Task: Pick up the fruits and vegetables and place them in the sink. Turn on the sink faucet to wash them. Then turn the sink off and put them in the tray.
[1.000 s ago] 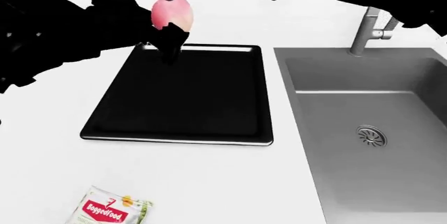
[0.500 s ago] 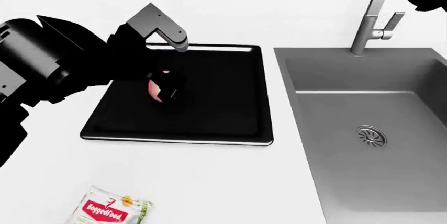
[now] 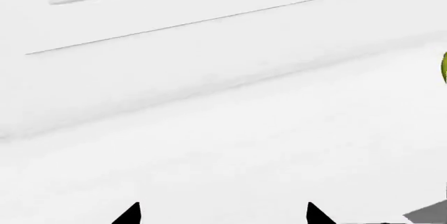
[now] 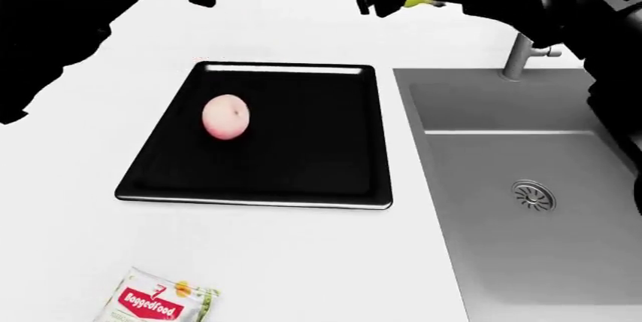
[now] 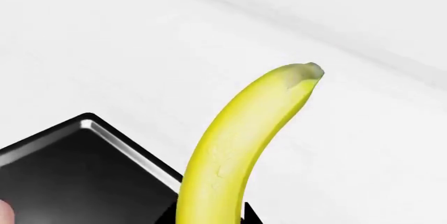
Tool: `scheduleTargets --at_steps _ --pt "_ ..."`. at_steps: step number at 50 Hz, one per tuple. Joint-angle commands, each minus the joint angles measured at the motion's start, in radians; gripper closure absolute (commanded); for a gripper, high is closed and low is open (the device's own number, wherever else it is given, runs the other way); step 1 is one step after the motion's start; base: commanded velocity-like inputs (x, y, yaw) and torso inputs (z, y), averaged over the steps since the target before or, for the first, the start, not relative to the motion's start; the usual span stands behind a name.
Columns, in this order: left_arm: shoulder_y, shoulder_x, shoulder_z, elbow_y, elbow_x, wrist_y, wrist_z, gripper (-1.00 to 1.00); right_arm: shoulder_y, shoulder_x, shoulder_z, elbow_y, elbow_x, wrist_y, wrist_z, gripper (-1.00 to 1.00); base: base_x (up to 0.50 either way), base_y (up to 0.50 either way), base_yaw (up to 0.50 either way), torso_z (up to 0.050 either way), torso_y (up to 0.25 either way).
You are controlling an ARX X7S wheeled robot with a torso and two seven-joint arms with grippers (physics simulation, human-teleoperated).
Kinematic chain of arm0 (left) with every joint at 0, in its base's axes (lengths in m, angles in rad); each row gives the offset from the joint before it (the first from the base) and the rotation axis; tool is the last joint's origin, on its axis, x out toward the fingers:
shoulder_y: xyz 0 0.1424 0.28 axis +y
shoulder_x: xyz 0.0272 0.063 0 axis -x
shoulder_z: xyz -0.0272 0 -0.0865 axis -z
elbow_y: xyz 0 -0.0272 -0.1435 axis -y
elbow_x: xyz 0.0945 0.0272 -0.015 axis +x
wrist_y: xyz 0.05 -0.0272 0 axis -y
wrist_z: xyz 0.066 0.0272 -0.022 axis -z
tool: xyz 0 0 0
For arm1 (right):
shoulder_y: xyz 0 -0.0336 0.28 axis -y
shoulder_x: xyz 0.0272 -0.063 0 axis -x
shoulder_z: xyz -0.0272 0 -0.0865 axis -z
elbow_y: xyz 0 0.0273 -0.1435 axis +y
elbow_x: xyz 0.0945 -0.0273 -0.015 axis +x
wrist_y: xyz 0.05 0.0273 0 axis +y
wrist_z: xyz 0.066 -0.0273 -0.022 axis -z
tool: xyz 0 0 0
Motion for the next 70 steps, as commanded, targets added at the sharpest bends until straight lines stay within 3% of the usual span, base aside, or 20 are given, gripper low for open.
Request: scheduleTargets --at_steps 1,8,16,28,39,40,50,55,58,62,70 --pt "0.075 -0.076 -0.133 0.149 -0.020 0.143 -0.191 -1.00 -0.079 -0.163 -0.054 0.313 -0.068 0.020 -0.227 1.00 0.00 0.00 0.00 0.000 0.000" --pt "0.055 -0.099 -0.144 0.259 -0.051 0.093 -0.251 -1.00 -0.137 -0.206 -0.071 0.331 -0.161 0.097 -0.377 1.00 0.00 0.00 0.00 0.000 0.000" --pt "0.054 -0.126 -0.149 0.328 -0.090 0.042 -0.288 -1.00 -0.192 -0.247 0.053 0.327 -0.355 0.145 -0.477 1.00 0.00 0.00 0.00 0.000 0.000" --pt "0.110 -0.142 -0.161 0.386 -0.126 0.044 -0.315 -1.00 -0.247 -0.247 0.088 0.194 -0.329 0.173 -0.448 1.00 0.00 0.00 0.00 0.000 0.000" --pt "0.130 -0.147 -0.162 0.410 -0.134 0.048 -0.316 -1.00 -0.277 -0.247 0.075 0.209 -0.273 0.151 -0.407 1.00 0.00 0.00 0.00 0.000 0.001" --pt "0.129 -0.146 -0.162 0.411 -0.135 0.048 -0.316 -1.00 -0.275 -0.247 0.076 0.213 -0.268 0.152 -0.401 -1.00 0.00 0.00 0.00 0.000 0.000" --pt "0.112 -0.118 -0.156 0.388 -0.112 0.067 -0.297 -1.00 -0.173 -0.247 0.121 0.286 -0.177 -0.015 -0.334 -1.00 0.00 0.00 0.00 0.000 0.000" --pt "0.135 -0.107 -0.158 0.402 -0.109 0.087 -0.304 -1.00 -0.116 -0.241 0.154 0.319 -0.184 -0.208 -0.258 -1.00 0.00 0.00 0.00 0.000 0.000" --pt "0.134 -0.092 -0.153 0.392 -0.097 0.098 -0.299 -1.00 -0.122 -0.029 0.194 -0.114 -0.142 -0.190 0.017 -1.00 0.00 0.00 0.00 0.000 0.000" --pt "0.095 -0.063 -0.146 0.364 -0.074 0.104 -0.282 -1.00 -0.105 0.149 0.230 -0.469 -0.120 -0.177 0.247 -1.00 0.00 0.00 0.00 0.000 0.000" --pt "0.051 -0.098 -0.154 0.425 -0.073 0.081 -0.288 -1.00 -0.048 0.362 0.276 -0.843 -0.143 -0.168 0.536 -1.00 0.00 0.00 0.00 0.000 0.000"
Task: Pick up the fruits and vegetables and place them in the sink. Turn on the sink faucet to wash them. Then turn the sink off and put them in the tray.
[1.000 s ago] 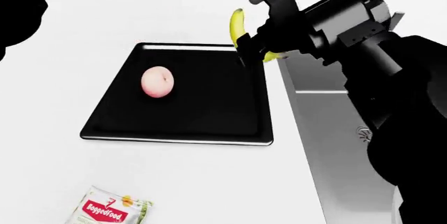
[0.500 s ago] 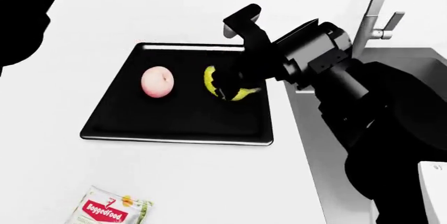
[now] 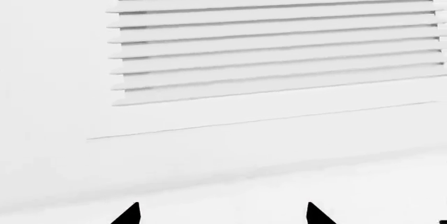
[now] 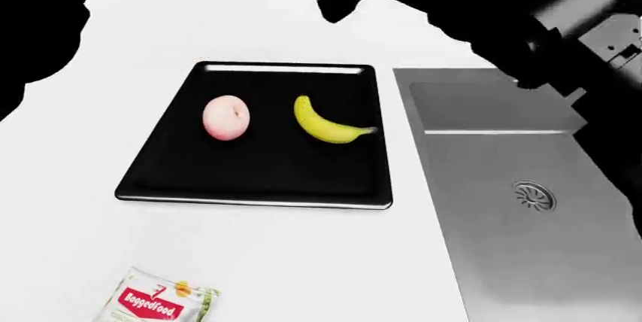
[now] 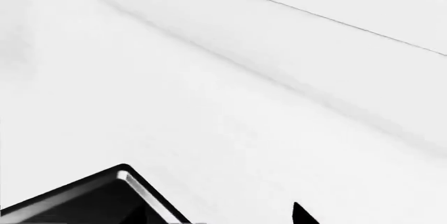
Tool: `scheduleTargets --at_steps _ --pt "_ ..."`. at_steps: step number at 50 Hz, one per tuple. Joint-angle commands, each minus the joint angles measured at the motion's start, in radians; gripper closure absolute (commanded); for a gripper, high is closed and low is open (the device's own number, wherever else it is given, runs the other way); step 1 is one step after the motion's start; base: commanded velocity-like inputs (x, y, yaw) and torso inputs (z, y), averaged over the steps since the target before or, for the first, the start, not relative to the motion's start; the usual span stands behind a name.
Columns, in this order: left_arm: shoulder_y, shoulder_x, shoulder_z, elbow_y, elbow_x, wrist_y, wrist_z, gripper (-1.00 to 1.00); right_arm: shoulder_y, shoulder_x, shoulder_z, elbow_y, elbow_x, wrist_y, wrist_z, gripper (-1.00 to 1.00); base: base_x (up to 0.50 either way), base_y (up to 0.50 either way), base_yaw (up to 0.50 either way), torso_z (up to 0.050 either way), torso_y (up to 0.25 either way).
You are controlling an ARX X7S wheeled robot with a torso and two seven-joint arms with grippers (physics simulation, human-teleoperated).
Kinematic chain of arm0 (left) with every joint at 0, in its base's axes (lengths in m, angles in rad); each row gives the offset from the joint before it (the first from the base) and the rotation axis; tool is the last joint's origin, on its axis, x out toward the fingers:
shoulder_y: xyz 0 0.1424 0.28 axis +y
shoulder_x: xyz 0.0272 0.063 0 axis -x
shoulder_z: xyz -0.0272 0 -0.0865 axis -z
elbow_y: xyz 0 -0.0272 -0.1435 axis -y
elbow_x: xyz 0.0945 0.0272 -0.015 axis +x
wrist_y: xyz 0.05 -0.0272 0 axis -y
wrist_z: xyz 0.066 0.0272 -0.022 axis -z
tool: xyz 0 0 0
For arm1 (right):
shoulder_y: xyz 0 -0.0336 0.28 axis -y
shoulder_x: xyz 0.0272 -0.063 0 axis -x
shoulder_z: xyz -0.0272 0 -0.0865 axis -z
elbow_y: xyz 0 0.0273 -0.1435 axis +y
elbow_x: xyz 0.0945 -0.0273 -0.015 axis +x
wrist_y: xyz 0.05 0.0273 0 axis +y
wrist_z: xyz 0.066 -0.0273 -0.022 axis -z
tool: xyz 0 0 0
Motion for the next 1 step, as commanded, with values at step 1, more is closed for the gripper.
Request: scheduleTargets --at_steps 1 --pt "-0.048 -0.018 -0.007 0.052 0.008 -0.014 -0.004 -1.00 0.068 0.297 0.075 -0.544 0.013 -0.034 0.418 -1.00 0.00 0.00 0.00 0.000 0.000"
